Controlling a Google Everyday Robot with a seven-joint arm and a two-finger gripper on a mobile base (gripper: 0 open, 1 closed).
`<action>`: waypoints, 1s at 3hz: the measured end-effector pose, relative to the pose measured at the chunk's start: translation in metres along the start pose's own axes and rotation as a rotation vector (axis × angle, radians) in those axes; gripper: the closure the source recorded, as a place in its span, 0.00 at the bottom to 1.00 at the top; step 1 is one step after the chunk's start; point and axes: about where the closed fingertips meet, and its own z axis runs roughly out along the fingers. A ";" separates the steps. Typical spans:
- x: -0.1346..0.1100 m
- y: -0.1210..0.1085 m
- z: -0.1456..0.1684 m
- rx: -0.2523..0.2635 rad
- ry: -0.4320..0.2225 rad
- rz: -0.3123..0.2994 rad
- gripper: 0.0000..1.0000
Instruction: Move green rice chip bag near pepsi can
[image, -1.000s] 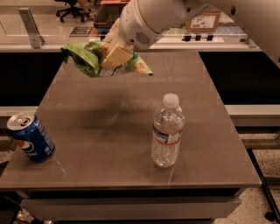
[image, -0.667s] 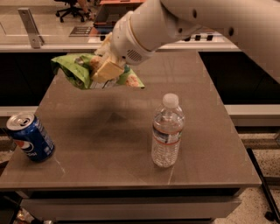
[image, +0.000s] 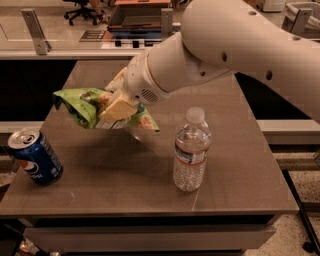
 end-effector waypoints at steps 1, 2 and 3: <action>0.013 0.010 0.010 -0.081 0.044 0.063 0.83; 0.012 0.015 0.010 -0.096 0.051 0.063 0.59; 0.010 0.017 0.011 -0.097 0.051 0.059 0.36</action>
Offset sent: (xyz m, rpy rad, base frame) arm -0.0046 0.0001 -0.0169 -0.0332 0.0934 0.0090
